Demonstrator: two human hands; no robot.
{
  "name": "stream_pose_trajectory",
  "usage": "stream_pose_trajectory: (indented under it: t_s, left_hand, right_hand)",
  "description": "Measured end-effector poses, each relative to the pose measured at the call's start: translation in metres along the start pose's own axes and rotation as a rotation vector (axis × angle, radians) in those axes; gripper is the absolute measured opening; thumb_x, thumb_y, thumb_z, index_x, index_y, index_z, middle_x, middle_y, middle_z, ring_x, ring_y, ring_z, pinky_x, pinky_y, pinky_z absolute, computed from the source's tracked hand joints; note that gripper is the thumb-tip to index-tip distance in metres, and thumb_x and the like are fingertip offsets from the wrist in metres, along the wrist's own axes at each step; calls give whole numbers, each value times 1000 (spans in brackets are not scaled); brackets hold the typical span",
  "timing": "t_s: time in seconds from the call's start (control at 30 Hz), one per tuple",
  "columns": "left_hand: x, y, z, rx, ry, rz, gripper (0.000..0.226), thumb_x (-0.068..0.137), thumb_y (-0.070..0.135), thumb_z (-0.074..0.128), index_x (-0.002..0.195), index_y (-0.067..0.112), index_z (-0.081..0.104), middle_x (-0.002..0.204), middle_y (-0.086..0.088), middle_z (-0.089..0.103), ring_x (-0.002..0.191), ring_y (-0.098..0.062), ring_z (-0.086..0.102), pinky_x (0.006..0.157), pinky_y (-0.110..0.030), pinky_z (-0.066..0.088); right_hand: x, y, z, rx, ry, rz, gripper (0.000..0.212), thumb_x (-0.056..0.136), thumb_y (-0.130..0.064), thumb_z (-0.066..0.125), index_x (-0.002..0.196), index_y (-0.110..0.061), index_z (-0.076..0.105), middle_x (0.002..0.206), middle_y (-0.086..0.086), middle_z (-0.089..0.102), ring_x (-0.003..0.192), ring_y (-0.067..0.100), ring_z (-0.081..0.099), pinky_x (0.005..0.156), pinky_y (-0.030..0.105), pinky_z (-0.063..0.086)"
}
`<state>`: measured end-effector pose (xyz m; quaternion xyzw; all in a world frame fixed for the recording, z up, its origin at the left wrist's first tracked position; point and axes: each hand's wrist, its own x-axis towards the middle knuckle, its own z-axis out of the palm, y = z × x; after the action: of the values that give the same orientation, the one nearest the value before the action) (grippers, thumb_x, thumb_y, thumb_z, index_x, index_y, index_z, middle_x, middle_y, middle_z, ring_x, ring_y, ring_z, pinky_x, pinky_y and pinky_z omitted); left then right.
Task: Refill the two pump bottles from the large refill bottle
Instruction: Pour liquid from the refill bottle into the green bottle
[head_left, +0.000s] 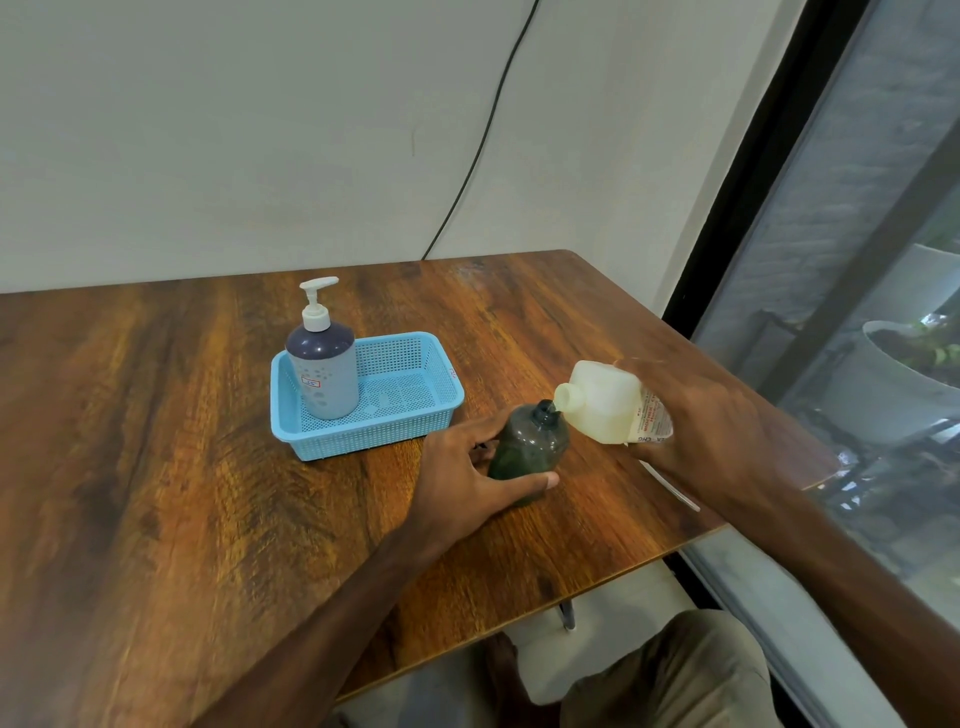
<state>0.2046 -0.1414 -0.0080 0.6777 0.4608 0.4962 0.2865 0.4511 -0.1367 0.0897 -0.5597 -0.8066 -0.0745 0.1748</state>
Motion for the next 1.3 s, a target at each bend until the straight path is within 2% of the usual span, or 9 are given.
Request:
stream_pose_trajectory:
  t_s: [0.13, 0.3, 0.47, 0.57, 0.67, 0.9, 1.07, 1.3]
  left_hand:
    - [-1, 0, 0, -1, 4, -1, 79, 65, 43, 96, 135, 31, 63, 117, 28, 66, 113, 13, 61, 86, -7, 51]
    - [-1, 0, 0, 3, 0, 2, 78, 65, 44, 95, 134, 37, 60, 116, 30, 66, 113, 14, 60, 87, -7, 51]
    - [-1, 0, 1, -7, 5, 6, 79, 65, 44, 95, 135, 31, 63, 121, 22, 70, 114, 10, 61, 90, -12, 53]
    - [-1, 2, 0, -12, 1, 10, 76, 65, 41, 96, 132, 40, 59, 117, 30, 66, 114, 12, 61, 89, -10, 53]
    - [-1, 3, 0, -25, -10, 20, 73, 66, 35, 96, 129, 40, 59, 112, 36, 64, 113, 14, 61, 88, -8, 51]
    - [0, 0, 0, -27, -7, 32, 73, 66, 35, 96, 129, 40, 59, 113, 38, 64, 114, 13, 61, 89, -10, 52]
    - [0, 0, 0, -33, -2, 28, 73, 66, 36, 96, 130, 39, 60, 116, 33, 66, 116, 9, 62, 93, -15, 54]
    - [-1, 1, 0, -27, 2, 24, 73, 66, 34, 96, 128, 42, 59, 109, 40, 64, 114, 13, 61, 91, -11, 52]
  right_hand:
    - [1, -1, -1, 8, -13, 13, 79, 73, -33, 87, 142, -20, 52, 138, 6, 60, 130, 31, 53, 96, 52, 51]
    - [1, -2, -1, 1, -20, 21, 78, 73, -32, 87, 142, -20, 52, 138, 6, 61, 128, 32, 54, 92, 54, 53]
    - [1, -1, -3, -9, -28, 20, 79, 74, -35, 85, 144, -23, 49, 141, 4, 58, 131, 29, 52, 96, 52, 52]
    - [1, -1, -4, -10, -35, 15, 79, 75, -36, 85, 144, -23, 49, 141, 3, 58, 132, 28, 51, 97, 52, 51]
    - [1, -1, -2, -1, -26, 15, 78, 75, -37, 85, 143, -23, 50, 140, 3, 59, 132, 28, 51, 98, 52, 50]
    - [4, 2, 1, -18, -23, -7, 79, 73, -38, 86, 142, -23, 51, 139, 2, 60, 132, 28, 53, 96, 53, 51]
    - [5, 3, 3, -21, -20, -16, 81, 70, -38, 88, 141, -23, 51, 136, 3, 62, 129, 29, 55, 92, 54, 53]
    - [5, -1, -5, -10, -33, -20, 79, 74, -36, 85, 144, -22, 49, 140, 3, 58, 133, 28, 51, 96, 54, 51]
